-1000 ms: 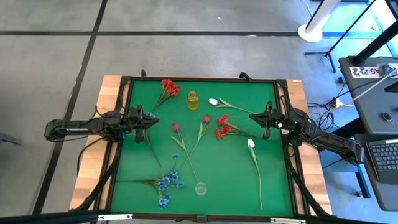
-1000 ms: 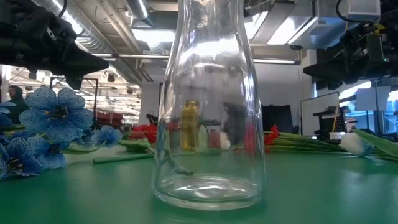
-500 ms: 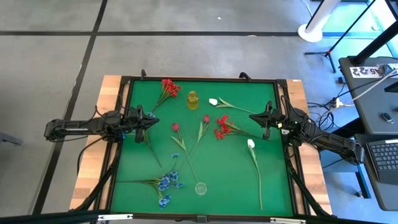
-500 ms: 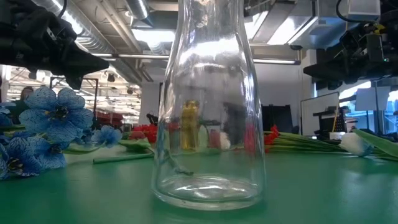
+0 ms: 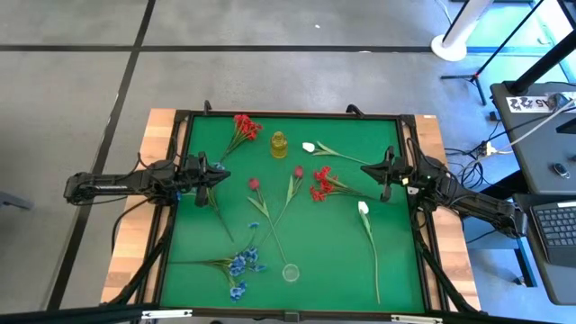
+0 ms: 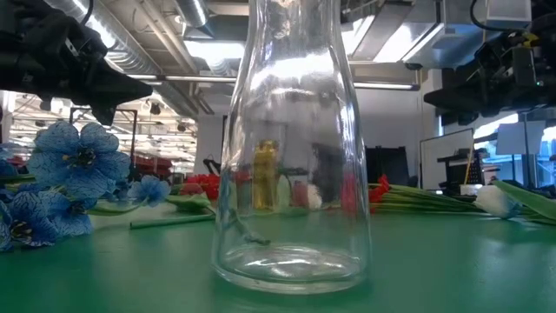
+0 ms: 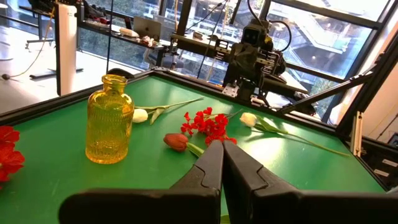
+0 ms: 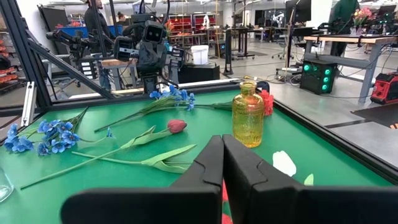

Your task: Sort flowers into vase by color

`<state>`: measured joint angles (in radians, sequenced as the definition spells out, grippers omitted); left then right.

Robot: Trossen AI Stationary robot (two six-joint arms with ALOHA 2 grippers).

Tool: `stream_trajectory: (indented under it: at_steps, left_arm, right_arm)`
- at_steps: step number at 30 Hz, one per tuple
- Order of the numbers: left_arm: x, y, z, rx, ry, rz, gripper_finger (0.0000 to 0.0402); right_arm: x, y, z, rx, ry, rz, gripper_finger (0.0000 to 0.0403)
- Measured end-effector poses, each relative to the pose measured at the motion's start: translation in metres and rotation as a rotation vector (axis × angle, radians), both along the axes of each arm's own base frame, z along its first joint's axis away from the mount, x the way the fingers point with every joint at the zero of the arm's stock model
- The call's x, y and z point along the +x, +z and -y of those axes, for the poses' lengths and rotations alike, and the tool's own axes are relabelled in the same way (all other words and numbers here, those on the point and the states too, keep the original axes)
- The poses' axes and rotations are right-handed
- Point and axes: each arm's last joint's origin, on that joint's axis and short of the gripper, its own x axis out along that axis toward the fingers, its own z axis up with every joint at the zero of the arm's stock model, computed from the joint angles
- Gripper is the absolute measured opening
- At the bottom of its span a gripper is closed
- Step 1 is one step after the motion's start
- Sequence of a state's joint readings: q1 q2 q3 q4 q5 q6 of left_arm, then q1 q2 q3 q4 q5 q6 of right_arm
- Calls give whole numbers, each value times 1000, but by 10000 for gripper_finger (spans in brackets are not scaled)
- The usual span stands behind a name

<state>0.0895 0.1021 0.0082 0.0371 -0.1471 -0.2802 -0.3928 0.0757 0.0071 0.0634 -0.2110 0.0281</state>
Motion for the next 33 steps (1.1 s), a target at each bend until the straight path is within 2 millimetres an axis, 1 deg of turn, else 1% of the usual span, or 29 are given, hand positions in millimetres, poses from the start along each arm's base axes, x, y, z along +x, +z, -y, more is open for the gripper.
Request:
stream_trajectory:
  at_steps: [4,6,8,10,12,14,16,17,20,22,25,28,30,33]
  left_arm:
    - [0,0,0,0,0,0,0]
    - [0,0,0,0,0,-1,0]
    - [0,0,0,0,0,-1,0]
    - [0,0,0,0,0,0,0]
    - [0,0,0,0,0,0,0]
    - [0,0,0,0,0,0,0]
    - [0,0,0,0,0,0,0]
    - [0,0,0,0,0,0,0]
    - [0,0,0,0,0,0,0]
    - [0,0,0,0,0,0,0]
    - [0,0,0,0,0,0,0]
    - [0,0,0,0,0,-1,0]
    - [0,0,0,0,0,0,0]
    - [0,0,0,0,0,0,0]
  right_arm:
    - [0,5,2,-18,-62,47,5]
    - [-1,10,2,-38,-73,102,5]
    - [-2,20,2,-62,-85,169,5]
    - [-3,29,1,-69,-88,173,5]
    - [-4,44,1,-79,-88,188,5]
    - [-3,58,2,-86,-89,158,5]
    - [3,68,4,-93,-90,74,5]
    - [6,76,5,-104,-89,43,5]
    - [23,99,12,-98,-83,-80,5]
    - [35,105,17,-72,-77,-228,5]
    - [54,117,27,-63,-122,-433,5]
    - [75,114,39,-53,-164,-661,7]
    - [88,102,47,-36,-165,-785,15]
    - [106,87,63,26,-120,-850,44]
